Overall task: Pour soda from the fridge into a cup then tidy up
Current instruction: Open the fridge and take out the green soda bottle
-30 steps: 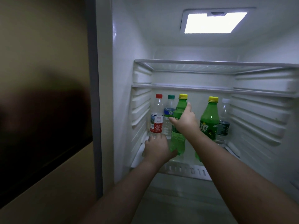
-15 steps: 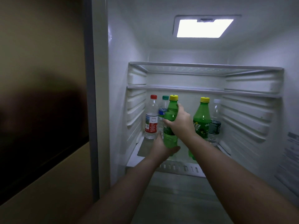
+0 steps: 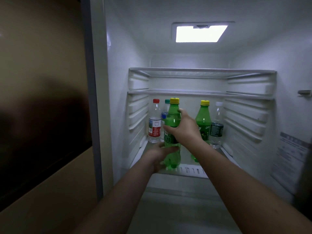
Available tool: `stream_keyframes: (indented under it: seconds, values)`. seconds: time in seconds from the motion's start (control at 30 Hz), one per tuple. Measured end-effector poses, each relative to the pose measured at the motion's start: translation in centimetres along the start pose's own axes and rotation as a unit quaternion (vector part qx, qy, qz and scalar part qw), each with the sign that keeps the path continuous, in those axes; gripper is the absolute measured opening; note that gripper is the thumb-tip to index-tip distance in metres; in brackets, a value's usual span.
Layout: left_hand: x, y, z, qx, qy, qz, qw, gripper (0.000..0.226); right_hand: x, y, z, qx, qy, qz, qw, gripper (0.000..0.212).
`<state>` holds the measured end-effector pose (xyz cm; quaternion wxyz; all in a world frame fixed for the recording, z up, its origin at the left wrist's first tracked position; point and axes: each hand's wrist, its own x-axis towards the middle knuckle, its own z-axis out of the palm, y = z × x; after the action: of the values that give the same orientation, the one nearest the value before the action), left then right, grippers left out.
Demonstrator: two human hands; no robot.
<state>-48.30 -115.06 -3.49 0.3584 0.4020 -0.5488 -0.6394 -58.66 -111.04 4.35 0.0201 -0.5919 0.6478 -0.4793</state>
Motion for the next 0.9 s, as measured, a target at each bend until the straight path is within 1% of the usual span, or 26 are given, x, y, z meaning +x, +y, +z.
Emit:
stream_keyframes:
  seconds: [0.13,0.27,0.37,0.5,0.67,0.77,0.9]
  values:
    - [-2.3,0.0,0.4,-0.006,-0.008,-0.005,1.0,0.046,-1.7,-0.7,-1.0,-0.013,-0.005,-0.015,1.0,0.071]
    - [-4.6,-0.8,0.1,0.002,-0.019,-0.001,1.0,0.047,-3.6,-1.3,-2.0,-0.008,-0.001,-0.028,1.0,0.073]
    - [-6.0,-1.6,-0.2,0.002,-0.029,-0.003,1.0,0.052,-5.0,-1.8,-2.5,0.007,-0.008,-0.03,0.999,0.074]
    - [-8.4,-2.4,-0.7,-0.033,-0.051,0.007,0.998,0.046,-7.2,-2.9,-3.3,0.028,-0.014,-0.018,0.999,0.077]
    - [-12.1,-3.9,-1.3,-0.07,-0.043,0.039,0.996,0.043,-10.4,-4.9,-4.3,0.021,0.002,-0.001,1.0,0.078]
    - [-14.3,-4.7,-1.9,-0.116,-0.055,0.008,0.992,0.046,-12.9,-6.2,-4.4,0.005,0.001,0.006,1.0,0.077]
    - [-18.0,-6.2,-2.8,-0.139,-0.088,-0.018,0.986,0.043,-17.0,-7.5,-4.7,-0.01,0.019,0.025,0.999,0.079]
